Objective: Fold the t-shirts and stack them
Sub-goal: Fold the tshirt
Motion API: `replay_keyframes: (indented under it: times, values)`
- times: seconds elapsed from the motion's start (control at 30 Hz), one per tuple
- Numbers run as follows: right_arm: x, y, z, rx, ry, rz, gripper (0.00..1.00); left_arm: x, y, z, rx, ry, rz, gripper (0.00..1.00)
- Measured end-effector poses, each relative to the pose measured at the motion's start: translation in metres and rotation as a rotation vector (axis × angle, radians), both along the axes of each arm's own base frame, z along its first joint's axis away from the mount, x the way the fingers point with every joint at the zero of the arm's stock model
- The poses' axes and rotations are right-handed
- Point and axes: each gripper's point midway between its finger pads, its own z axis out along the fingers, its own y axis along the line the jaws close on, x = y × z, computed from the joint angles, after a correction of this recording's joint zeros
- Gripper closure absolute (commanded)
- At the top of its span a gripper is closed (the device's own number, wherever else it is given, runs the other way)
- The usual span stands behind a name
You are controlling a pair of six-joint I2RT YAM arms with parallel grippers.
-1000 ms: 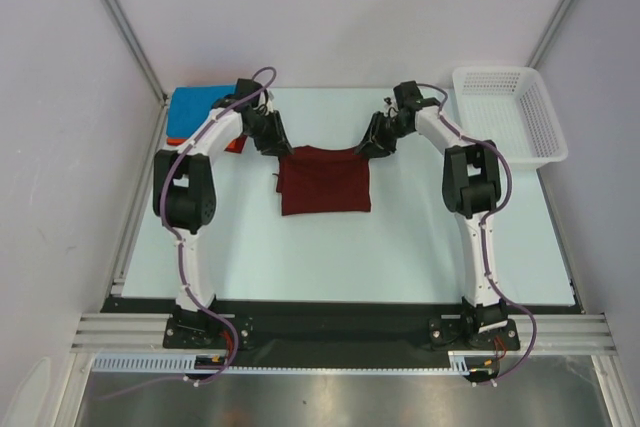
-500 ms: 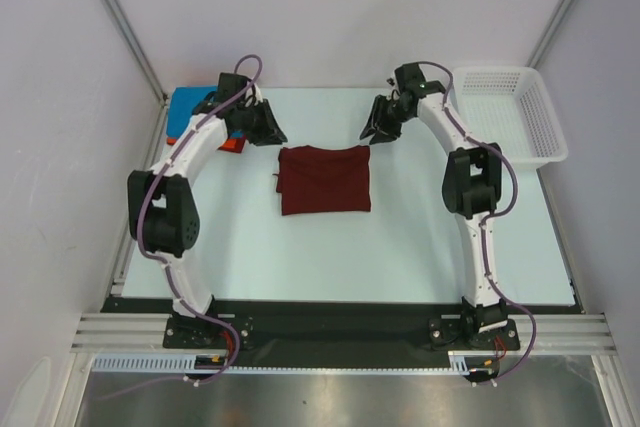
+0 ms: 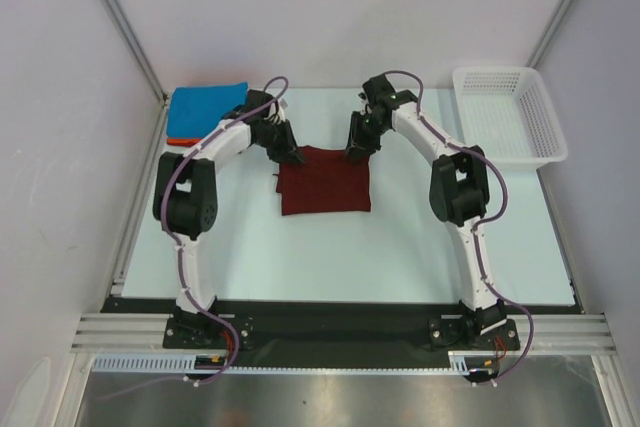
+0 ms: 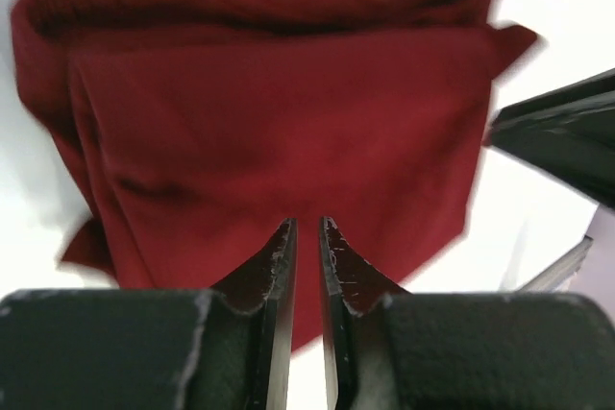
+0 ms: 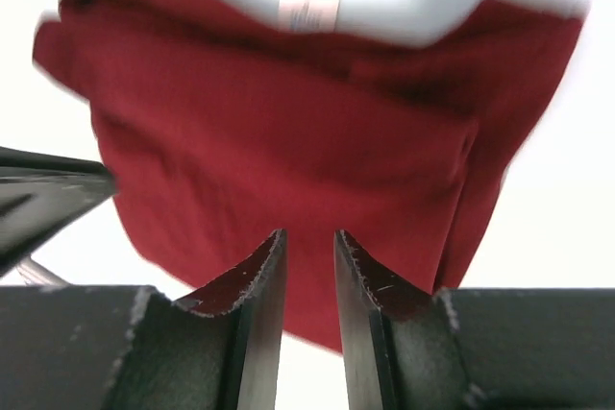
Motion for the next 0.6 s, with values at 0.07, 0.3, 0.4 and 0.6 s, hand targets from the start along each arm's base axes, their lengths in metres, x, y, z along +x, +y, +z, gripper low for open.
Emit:
replay_keyframes:
  times: [0.07,0.3,0.4,0.6]
  values:
    - [0.014,-0.002,-0.008,0.007,-0.013,-0.018,0.69,0.007,0.0,-0.016,0.003,0.024,0.0,0.81]
    - [0.044,-0.011,-0.054,0.019,0.016,-0.077,0.69,0.034,0.011,-0.037,-0.007,0.035,0.017,0.8]
    - [0.055,-0.012,-0.052,0.047,-0.006,-0.094,0.68,0.055,0.015,-0.034,-0.023,-0.006,0.029,0.8]
    - [0.08,-0.012,-0.047,0.111,-0.056,-0.14,0.64,0.083,0.021,-0.046,-0.039,-0.044,0.048,0.79]
